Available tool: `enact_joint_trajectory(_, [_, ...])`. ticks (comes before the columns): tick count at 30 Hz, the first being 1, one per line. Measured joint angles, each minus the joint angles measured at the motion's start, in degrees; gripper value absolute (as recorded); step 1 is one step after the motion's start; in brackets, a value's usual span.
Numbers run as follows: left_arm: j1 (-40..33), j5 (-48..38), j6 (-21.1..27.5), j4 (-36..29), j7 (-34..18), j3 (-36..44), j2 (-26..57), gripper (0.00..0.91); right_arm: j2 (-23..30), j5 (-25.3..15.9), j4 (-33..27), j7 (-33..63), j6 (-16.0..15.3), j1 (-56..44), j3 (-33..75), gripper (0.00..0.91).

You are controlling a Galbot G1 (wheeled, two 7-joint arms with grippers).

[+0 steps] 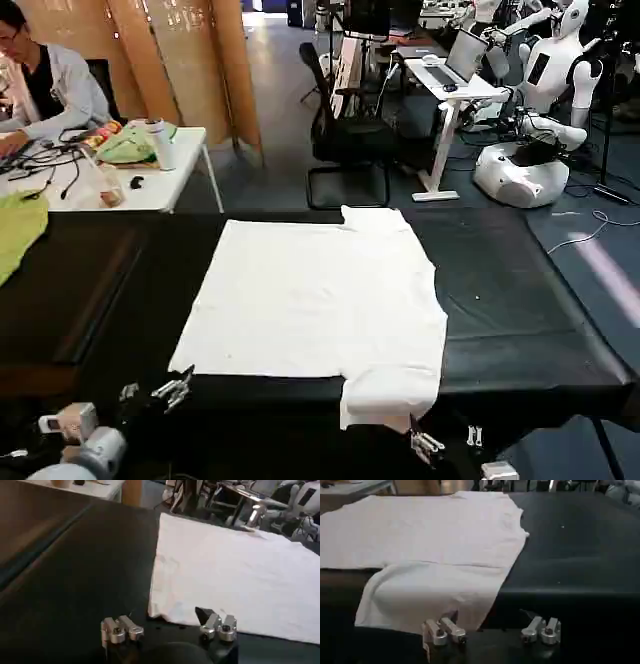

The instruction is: Fold and organize the clothes.

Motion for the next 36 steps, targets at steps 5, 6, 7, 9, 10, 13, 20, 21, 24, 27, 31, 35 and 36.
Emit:
enact_joint_trajectory(5, [-0.6,0.1,0.3,0.6,0.1,0.2,-0.2,0.166,0.5,-0.6,-1.0,-0.1,-0.1,0.6,-0.9,0.410])
enact_joint_trajectory(6, [-0.7,0.1,0.3,0.8,0.1,0.3,-0.2,0.137,0.5,-0.6,-1.0,-0.1,0.0,0.7,-1.1,0.273])
enact_joint_trajectory(7, [-0.7,0.0,0.4,0.9,0.0,0.4,-0.2,0.127,0.5,-0.7,-1.0,-0.1,0.0,0.7,-1.1,0.146])
enact_joint_trajectory(9, [-0.7,0.1,0.4,1.3,0.0,0.5,-0.2,0.088,0.5,-0.8,-1.0,-0.1,0.1,0.8,-1.1,0.088])
enact_joint_trajectory(10, [-0.7,0.1,0.4,1.4,0.0,0.5,-0.2,0.059,0.5,-0.8,-1.0,-0.1,0.1,0.9,-1.1,0.078])
enact_joint_trajectory(13, [-0.7,0.1,0.3,1.6,0.0,0.7,-0.2,0.000,0.5,-0.9,-0.8,-0.2,0.4,0.6,-1.0,0.029])
enact_joint_trajectory(20, [-0.6,0.0,0.5,1.5,0.1,1.0,0.4,0.000,0.2,-1.3,1.5,0.2,1.3,-1.2,-0.3,0.000])
enact_joint_trajectory(21, [-0.5,0.0,0.5,1.3,0.2,1.0,0.5,0.000,0.2,-1.3,1.9,0.2,1.3,-1.6,-0.1,0.000])
enact_joint_trajectory(24, [-0.1,-0.2,0.4,0.5,0.0,1.0,0.5,0.000,0.1,-1.6,3.9,0.3,0.0,-3.3,0.6,0.000])
enact_joint_trajectory(27, [0.3,-0.1,0.3,-0.2,-0.1,0.9,0.1,0.000,-0.1,-1.7,6.3,0.4,-0.5,-5.3,1.0,0.000])
enact_joint_trajectory(31, [1.8,0.3,0.4,-1.7,-1.1,0.3,-0.8,0.000,-0.4,-1.6,9.6,0.6,-0.4,-7.9,1.8,0.000])
enact_joint_trajectory(35, [4.4,0.5,0.9,-4.2,-2.0,-0.7,-2.1,0.000,-0.6,-1.0,11.4,0.4,1.3,-8.3,3.0,0.000])
enact_joint_trajectory(36, [5.2,0.6,0.8,-4.9,-2.1,-0.9,-2.4,0.000,-0.6,-0.6,11.4,0.4,1.7,-8.0,3.4,0.000])
